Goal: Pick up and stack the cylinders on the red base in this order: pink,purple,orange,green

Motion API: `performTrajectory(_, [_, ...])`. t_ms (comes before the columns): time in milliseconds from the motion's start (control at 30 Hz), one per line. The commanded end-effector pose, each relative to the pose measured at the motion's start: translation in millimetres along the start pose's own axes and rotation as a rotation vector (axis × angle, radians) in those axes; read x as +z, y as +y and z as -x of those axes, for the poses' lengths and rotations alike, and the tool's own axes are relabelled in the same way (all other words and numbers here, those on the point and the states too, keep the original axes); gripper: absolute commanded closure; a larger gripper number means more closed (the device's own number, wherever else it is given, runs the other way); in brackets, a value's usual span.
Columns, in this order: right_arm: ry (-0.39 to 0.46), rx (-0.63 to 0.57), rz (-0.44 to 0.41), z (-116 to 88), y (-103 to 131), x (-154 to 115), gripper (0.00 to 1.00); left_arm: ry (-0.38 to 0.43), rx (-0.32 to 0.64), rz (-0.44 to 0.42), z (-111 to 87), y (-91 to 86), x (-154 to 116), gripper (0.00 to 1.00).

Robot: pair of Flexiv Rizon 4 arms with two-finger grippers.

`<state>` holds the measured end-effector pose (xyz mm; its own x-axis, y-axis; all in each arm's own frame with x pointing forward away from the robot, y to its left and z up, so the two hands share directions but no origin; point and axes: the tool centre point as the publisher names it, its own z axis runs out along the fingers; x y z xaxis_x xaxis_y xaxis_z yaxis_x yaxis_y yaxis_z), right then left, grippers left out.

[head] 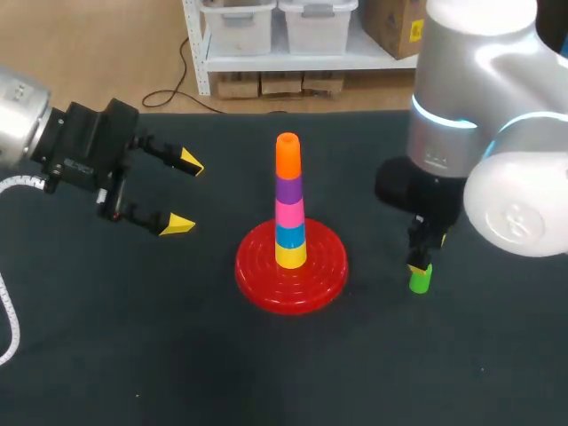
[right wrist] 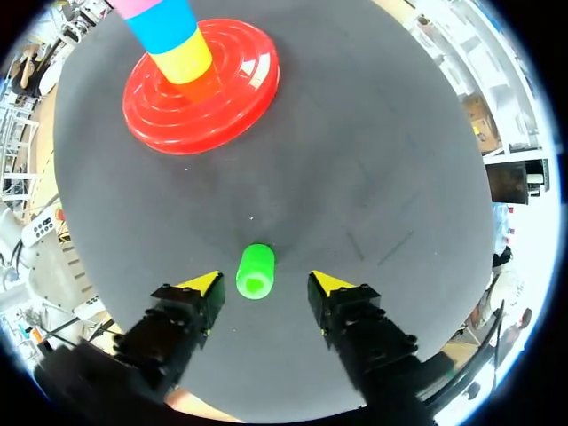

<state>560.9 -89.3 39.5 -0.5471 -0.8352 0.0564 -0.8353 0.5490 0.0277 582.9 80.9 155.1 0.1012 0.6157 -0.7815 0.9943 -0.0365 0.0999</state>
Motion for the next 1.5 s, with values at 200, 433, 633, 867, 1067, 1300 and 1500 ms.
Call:
performTrajectory(200, [0.022, -0.015, -0.007, -0.3, 7.1, 5.9, 0.53, -0.005, 0.003, 0.002, -1.7, -0.3, 0.0, 0.00])
performTrajectory(433, [0.023, -0.011, -0.008, 2.5, 5.7, 7.3, 0.54, -0.005, 0.003, 0.002, -1.7, -0.3, 0.0, 0.00])
performTrajectory(633, [0.012, -0.013, -0.012, 3.2, 4.4, 5.3, 0.59, -0.005, 0.003, 0.002, -1.7, -0.3, 0.0, 0.00])
performTrajectory(867, [0.016, -0.016, -0.008, -0.8, 5.0, 8.6, 0.64, -0.005, 0.003, 0.002, -1.7, -0.3, 0.0, 0.00])
performTrajectory(1067, [0.021, -0.013, -0.008, -1.0, 4.4, 11.6, 0.64, -0.005, 0.003, 0.002, -1.7, -0.3, 0.0, 0.00])
performTrajectory(1300, [0.020, -0.015, -0.007, -0.7, 5.0, 12.1, 0.68, -0.005, 0.003, 0.002, -1.7, -0.3, 0.0, 0.00])
performTrajectory(1500, [0.017, -0.015, -0.006, 0.0, 4.7, 12.7, 0.71, -0.005, 0.003, 0.002, -1.7, -0.3, 0.0, 0.00])
